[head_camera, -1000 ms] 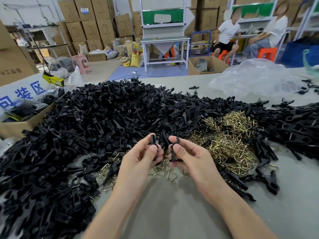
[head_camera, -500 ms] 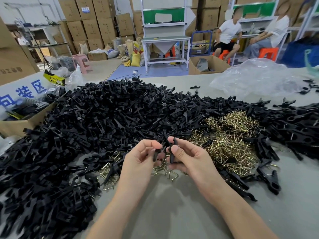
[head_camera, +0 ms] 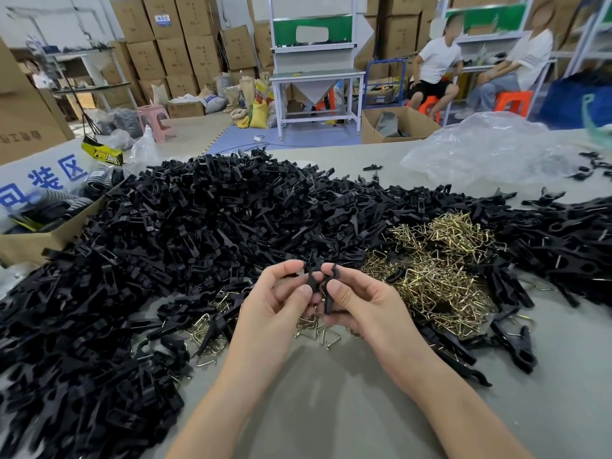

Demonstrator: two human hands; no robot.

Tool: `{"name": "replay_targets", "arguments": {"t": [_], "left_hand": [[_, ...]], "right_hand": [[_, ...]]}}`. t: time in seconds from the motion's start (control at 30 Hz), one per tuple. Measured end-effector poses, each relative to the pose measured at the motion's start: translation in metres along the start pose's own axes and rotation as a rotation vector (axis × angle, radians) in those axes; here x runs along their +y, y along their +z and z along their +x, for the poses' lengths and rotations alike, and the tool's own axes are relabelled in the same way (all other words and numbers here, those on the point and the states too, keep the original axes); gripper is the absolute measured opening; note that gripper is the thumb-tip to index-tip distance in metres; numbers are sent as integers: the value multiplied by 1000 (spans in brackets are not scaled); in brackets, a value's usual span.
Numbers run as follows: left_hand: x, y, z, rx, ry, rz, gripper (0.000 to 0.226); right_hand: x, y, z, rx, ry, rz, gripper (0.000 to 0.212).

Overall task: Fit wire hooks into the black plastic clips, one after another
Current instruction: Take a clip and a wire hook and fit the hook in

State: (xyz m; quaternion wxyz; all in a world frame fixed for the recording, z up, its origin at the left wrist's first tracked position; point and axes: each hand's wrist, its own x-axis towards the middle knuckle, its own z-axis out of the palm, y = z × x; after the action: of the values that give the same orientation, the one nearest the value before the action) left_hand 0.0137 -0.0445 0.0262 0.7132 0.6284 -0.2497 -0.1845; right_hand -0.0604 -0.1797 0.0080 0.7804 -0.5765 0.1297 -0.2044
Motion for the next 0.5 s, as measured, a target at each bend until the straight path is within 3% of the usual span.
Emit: {"name": "replay_targets", "arguments": {"t": [0.3, 0.5], "left_hand": [[-1, 1, 0, -18, -1, 58, 19], [-4, -3, 0, -11, 16, 131, 18]], "right_hand": [[0, 0, 0, 5, -33, -45, 22], [-4, -1, -2, -25, -88, -142, 29]]}}
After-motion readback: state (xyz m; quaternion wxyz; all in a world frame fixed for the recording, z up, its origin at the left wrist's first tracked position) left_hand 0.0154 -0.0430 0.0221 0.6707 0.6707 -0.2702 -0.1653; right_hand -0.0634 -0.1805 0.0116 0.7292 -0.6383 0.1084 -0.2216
